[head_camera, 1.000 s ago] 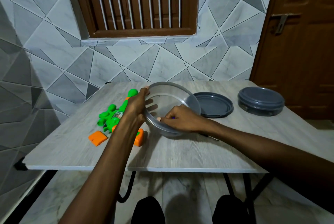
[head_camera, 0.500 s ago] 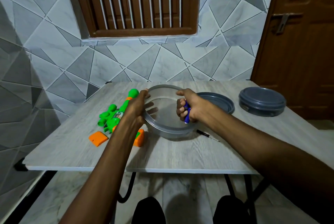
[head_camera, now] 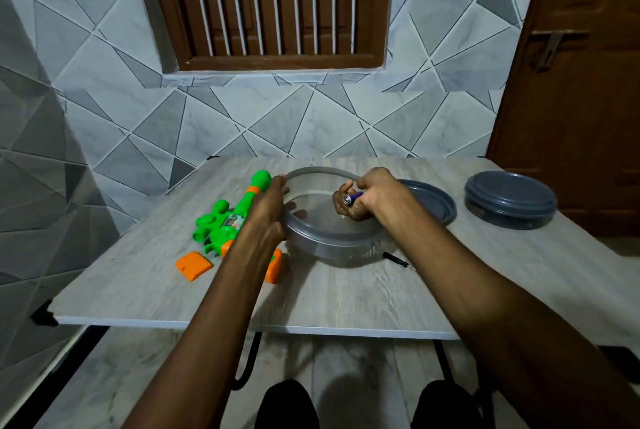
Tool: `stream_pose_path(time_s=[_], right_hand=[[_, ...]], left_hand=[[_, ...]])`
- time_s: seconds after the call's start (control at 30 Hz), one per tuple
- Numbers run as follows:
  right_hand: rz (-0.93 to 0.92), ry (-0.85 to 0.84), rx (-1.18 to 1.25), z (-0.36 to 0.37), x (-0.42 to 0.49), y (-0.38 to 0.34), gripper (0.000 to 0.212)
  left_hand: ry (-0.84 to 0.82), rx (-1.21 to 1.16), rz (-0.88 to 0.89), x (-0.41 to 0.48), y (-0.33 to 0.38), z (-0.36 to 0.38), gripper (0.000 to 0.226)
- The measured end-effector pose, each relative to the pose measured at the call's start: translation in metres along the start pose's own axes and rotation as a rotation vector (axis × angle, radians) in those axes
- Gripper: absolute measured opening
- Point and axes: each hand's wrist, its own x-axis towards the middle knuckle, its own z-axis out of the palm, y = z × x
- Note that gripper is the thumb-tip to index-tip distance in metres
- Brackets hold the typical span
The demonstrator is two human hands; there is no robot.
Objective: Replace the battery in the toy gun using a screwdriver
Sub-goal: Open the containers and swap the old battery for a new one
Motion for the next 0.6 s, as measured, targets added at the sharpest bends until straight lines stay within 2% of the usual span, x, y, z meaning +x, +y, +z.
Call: stream_pose_path(time_s=[0.13, 0.23, 0.33, 0.5, 0.6], right_hand=[[0.020, -0.050, 0.064, -0.004, -0.002, 0.000, 0.019], [-0.023, -0.025, 0.117, -0.001, -0.001, 0.003, 0.024], [-0.049, -0.025, 0.070, 0.002, -0.003, 0.005, 0.028], [-0.059, -0.084, -0.016, 0.003, -0.008, 0.003, 0.015], [-0.073, -0.095, 0.039, 0.002, -0.009, -0.002, 0.021]], left_hand=[[0.021, 0.001, 0.029, 0.000, 0.002, 0.000, 0.023], [0.038, 0.008, 0.043, 0.000, 0.003, 0.003, 0.018], [0.061, 0.000, 0.068, -0.001, 0.004, 0.006, 0.014], [0.069, 0.010, 0.081, -0.008, 0.003, 0.008, 0.017], [0.071, 0.011, 0.099, -0.009, 0.004, 0.007, 0.017]])
